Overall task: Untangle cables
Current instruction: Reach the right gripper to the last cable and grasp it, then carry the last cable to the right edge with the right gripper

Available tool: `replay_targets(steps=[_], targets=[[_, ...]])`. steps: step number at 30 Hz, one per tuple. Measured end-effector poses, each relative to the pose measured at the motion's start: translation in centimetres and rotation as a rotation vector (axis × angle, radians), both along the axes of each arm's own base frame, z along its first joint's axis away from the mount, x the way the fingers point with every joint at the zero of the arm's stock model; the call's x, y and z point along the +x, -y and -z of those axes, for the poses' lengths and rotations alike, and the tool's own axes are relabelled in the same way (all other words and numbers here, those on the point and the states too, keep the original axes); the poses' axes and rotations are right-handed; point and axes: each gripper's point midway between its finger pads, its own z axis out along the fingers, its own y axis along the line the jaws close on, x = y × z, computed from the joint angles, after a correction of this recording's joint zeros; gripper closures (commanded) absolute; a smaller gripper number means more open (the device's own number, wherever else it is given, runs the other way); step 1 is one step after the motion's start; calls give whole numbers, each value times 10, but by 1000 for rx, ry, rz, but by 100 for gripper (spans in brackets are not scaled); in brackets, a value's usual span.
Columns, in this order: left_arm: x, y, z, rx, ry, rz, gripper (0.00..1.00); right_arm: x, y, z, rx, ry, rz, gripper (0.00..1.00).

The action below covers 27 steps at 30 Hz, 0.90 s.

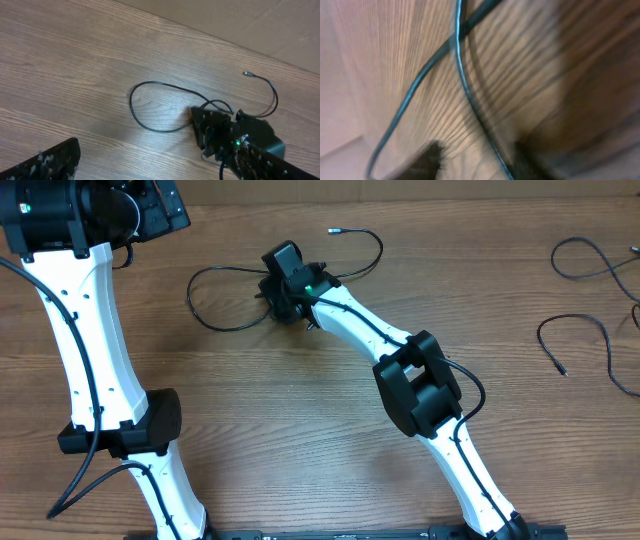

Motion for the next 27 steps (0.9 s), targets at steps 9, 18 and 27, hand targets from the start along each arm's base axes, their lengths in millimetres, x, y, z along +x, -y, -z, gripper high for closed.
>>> replay_targets(steps=[9,18,27], targets=[[0,3,0,-1,1,24,0,0,0,10,-99,88,-175,96],[0,4,0,-7,1,28,0,34,61,-56,-343,289,-501,96],[0,4,0,-9,1,31,0,20,202,-400,-509,854,-424,96]])
